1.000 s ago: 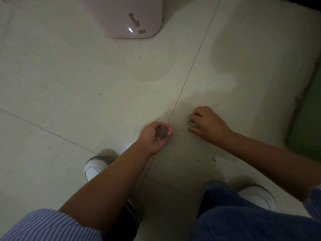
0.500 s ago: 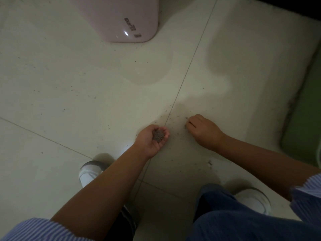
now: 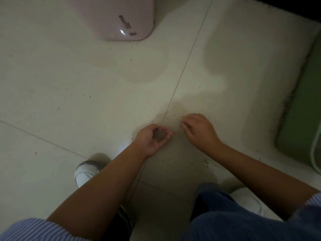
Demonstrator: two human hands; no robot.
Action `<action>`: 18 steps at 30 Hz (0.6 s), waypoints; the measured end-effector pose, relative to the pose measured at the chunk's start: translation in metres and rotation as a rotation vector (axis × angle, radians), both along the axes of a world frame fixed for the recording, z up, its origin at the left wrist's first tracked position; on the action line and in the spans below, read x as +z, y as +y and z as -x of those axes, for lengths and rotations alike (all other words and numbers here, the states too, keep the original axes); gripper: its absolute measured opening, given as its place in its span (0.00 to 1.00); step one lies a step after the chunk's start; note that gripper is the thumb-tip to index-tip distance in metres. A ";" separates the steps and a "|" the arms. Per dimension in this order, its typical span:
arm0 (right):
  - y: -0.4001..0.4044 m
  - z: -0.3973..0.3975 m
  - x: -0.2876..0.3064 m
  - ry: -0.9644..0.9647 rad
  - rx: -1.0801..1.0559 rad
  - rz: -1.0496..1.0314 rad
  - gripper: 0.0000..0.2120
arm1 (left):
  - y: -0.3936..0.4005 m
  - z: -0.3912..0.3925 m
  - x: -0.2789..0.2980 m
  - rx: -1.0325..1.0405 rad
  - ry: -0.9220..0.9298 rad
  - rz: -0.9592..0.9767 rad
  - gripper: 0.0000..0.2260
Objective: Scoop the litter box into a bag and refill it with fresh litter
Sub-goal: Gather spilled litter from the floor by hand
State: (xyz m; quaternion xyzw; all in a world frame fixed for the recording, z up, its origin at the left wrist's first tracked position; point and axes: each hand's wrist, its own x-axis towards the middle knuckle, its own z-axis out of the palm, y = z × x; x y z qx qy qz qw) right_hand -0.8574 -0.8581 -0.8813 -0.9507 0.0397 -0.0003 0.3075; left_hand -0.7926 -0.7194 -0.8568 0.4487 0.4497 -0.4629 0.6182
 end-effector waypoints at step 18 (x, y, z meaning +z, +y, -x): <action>-0.021 -0.008 -0.020 -0.045 0.373 0.299 0.15 | 0.009 -0.001 -0.003 -0.013 -0.055 -0.077 0.15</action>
